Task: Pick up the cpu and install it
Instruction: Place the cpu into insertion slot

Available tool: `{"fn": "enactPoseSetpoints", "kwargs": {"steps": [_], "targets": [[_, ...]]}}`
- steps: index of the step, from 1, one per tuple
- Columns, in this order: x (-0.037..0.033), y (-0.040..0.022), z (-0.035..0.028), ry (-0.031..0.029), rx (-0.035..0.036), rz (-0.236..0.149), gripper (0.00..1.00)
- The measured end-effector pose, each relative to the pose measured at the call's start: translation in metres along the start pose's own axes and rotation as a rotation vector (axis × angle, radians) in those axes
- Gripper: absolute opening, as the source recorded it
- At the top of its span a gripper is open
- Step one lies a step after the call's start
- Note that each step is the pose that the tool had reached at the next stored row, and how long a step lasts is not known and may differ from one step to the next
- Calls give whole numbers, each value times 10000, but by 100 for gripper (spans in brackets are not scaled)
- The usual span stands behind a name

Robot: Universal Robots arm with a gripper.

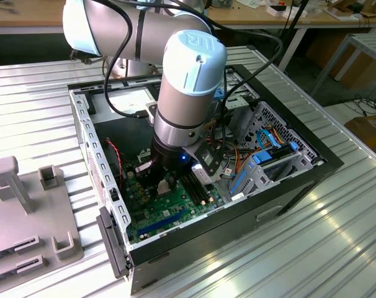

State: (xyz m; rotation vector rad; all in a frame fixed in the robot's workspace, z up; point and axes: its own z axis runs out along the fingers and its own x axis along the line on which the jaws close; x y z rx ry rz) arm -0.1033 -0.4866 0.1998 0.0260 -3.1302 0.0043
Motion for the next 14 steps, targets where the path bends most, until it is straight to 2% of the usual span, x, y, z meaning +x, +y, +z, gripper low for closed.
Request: {"fn": "enactPoseSetpoints", "kwargs": {"steps": [14], "targets": [[0,1,27,1,1,19,47]]}}
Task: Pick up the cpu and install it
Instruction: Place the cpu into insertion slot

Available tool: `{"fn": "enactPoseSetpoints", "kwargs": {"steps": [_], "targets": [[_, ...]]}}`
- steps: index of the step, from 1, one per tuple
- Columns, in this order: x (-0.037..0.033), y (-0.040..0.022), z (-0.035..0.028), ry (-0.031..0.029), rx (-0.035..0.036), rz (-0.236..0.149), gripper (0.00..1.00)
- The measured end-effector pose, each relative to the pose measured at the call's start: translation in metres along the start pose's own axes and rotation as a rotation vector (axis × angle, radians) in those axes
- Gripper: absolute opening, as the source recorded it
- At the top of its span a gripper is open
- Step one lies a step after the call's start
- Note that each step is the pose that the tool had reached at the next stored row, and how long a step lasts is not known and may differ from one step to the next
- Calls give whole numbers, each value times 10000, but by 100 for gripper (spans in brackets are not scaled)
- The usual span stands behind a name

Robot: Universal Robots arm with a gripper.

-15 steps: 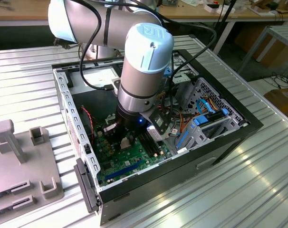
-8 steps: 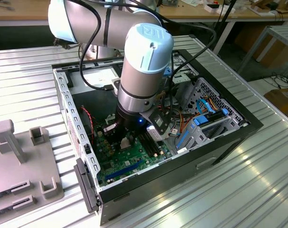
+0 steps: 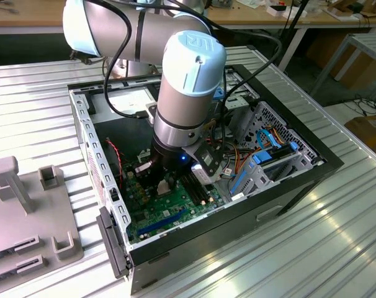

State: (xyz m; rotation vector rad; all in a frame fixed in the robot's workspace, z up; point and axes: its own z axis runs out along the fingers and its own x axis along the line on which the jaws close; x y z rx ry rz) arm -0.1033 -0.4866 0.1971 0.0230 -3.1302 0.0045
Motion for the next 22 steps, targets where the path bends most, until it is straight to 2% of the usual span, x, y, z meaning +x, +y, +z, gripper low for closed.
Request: {"fn": "enactPoseSetpoints", "kwargs": {"steps": [10,16,22], "targets": [[0,0,7,0,-1,35,47],[0,0,-28,-2,-5,34,47],[1,-4,-35,0,-1,35,47]]}}
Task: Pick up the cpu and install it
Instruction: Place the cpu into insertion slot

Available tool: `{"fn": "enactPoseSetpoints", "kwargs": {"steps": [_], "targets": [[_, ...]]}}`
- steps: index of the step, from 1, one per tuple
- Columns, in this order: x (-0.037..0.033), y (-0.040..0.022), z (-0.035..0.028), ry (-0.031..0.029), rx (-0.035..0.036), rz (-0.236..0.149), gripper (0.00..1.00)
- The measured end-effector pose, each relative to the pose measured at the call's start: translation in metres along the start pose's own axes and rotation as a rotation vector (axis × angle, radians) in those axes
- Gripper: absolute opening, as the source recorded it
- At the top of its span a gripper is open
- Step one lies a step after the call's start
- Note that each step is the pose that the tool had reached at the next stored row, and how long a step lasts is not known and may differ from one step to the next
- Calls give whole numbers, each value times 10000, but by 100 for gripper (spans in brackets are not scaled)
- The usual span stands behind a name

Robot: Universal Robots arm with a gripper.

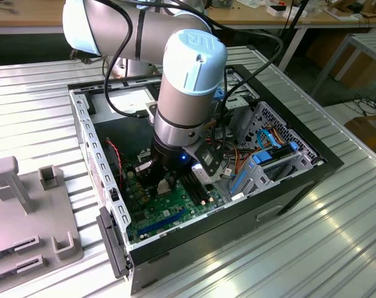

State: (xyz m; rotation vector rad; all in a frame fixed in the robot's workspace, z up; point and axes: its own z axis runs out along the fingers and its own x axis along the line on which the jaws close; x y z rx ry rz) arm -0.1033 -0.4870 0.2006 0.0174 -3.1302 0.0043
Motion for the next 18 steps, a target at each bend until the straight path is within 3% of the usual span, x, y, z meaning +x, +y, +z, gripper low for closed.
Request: {"fn": "enactPoseSetpoints", "kwargs": {"steps": [16,18], "targets": [[1,-2,33,1,0,-1,47],[-12,-2,36,2,0,2,54]]}}
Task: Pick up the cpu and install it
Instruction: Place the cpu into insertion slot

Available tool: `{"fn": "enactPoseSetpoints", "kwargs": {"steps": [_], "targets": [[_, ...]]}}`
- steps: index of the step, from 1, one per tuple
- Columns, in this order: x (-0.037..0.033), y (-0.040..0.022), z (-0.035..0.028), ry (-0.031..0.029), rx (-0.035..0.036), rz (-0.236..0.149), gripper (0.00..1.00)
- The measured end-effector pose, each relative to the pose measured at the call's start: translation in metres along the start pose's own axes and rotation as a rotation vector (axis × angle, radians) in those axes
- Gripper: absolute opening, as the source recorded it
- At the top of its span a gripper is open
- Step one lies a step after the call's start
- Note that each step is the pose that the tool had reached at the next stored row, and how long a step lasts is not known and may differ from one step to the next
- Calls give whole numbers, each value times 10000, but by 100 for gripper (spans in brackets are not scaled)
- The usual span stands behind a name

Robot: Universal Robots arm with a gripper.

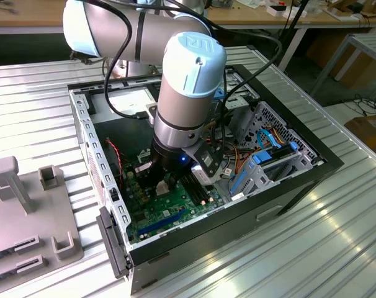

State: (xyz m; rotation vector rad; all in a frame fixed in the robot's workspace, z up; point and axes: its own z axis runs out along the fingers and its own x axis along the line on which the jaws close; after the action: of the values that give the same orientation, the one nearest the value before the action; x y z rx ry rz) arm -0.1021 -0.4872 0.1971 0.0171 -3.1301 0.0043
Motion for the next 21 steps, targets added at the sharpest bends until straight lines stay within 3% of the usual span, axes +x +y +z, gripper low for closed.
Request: {"fn": "enactPoseSetpoints", "kwargs": {"steps": [14,16,17,21], "targets": [[-11,1,2,-12,-6,-5,54],[-11,1,2,-4,-5,-6,55],[-10,0,1,-3,-3,-5,62],[-10,0,1,-2,-2,-2,62]]}}
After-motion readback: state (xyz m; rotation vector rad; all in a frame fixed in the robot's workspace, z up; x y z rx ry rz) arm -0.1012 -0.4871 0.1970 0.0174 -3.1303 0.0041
